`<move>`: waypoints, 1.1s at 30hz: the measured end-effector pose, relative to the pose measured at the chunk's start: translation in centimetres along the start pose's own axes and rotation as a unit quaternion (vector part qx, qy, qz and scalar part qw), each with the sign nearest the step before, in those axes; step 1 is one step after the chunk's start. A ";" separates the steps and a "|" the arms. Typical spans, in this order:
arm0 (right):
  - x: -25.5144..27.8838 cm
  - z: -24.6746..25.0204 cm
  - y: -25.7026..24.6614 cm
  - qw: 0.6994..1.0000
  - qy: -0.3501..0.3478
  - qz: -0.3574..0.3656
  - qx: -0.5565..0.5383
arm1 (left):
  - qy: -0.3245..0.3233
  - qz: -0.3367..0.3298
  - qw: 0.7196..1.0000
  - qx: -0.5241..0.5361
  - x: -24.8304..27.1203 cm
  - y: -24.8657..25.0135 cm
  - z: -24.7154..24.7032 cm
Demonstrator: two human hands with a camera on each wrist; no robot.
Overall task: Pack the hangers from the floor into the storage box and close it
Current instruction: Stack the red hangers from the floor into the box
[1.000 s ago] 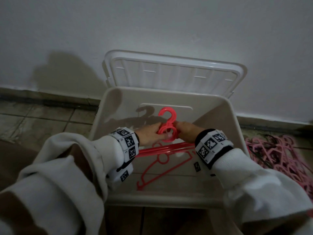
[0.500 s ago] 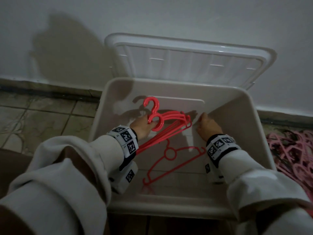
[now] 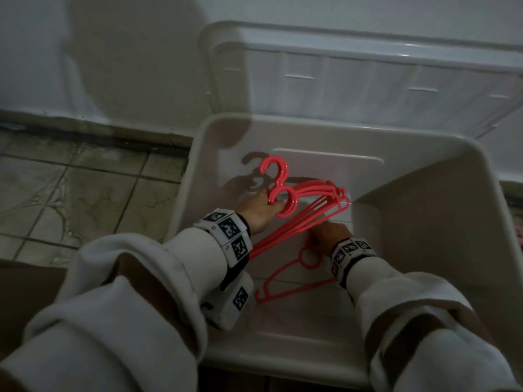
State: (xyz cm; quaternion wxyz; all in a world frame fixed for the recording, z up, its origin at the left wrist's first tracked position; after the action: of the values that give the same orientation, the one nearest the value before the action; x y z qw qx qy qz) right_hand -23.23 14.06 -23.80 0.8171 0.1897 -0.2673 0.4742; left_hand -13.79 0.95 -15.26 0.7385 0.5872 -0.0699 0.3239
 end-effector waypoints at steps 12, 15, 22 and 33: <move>3.0 3.4 0.2 0.999 -0.004 0.031 -0.028 | 0.009 -0.011 1.000 0.009 0.0 1.5 -0.4; 5.0 4.6 1.1 0.999 -0.009 0.026 -0.021 | 0.008 -0.014 1.000 0.017 0.1 2.0 -0.6; 9.9 7.2 3.6 0.990 -0.113 0.061 -0.064 | 0.003 -0.023 1.000 0.005 1.5 3.7 -0.7; 15.6 14.1 6.4 0.951 0.163 0.147 -0.217 | -0.045 -0.004 0.997 -0.057 5.3 6.4 -1.5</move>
State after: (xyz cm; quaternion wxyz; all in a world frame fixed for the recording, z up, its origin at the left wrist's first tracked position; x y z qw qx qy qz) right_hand -26.15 19.70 -2.72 0.7921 -0.1140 -0.2517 0.5443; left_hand -13.68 5.03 -7.89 0.7682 0.5585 -0.1187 0.2896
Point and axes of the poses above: each hand's wrist, its own x-axis away from the middle knuckle, its own z-axis out of the back of the hand, y = z × x, the point moved 5 cm from there along -x, towards the middle knuckle, and after that the axes turned 11 degrees about x, right-handed, at the moved point
